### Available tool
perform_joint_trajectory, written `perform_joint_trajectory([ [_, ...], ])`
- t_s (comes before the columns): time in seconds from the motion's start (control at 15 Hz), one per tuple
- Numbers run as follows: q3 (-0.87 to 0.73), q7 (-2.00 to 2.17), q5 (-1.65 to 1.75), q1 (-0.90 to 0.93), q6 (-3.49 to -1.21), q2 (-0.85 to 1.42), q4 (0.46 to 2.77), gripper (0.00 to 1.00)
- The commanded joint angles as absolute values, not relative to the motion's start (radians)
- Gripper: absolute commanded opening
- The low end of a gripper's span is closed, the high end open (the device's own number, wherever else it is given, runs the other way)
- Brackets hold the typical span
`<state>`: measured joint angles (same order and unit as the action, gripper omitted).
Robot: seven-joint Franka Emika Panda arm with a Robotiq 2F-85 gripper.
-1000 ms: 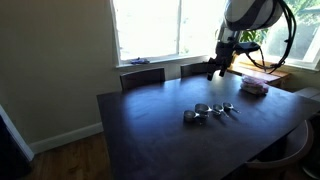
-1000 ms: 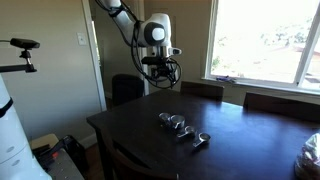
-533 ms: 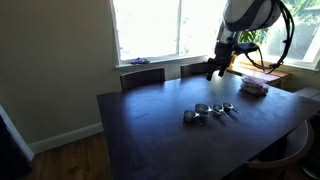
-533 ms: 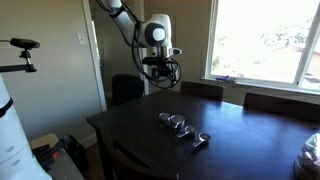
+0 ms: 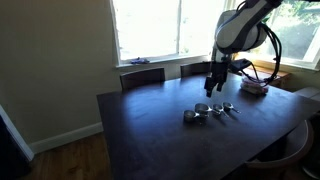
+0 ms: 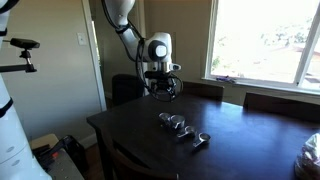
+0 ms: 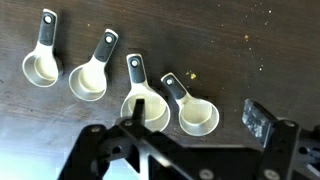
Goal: Stack the cups
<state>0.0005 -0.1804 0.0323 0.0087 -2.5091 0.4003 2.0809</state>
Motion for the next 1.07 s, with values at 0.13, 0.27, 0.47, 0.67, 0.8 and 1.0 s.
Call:
perform_joint_trajectory([
  [0.13, 0.026, -0.27, 0.113, 0.004, -2.492, 0.505, 2.045, 1.0],
  [0.27, 0.032, -0.3, 0.143, 0.005, -2.499, 0.543, 2.029, 1.0],
  [0.47, 0.016, -0.287, 0.204, 0.027, -2.525, 0.587, 2.006, 1.0],
  [0.67, 0.033, -0.284, 0.188, 0.011, -2.507, 0.593, 2.003, 1.0],
  [0.8, 0.033, -0.284, 0.19, 0.011, -2.507, 0.596, 1.997, 1.0],
  [1.0, 0.036, -0.29, 0.202, 0.022, -2.507, 0.617, 1.983, 1.0],
])
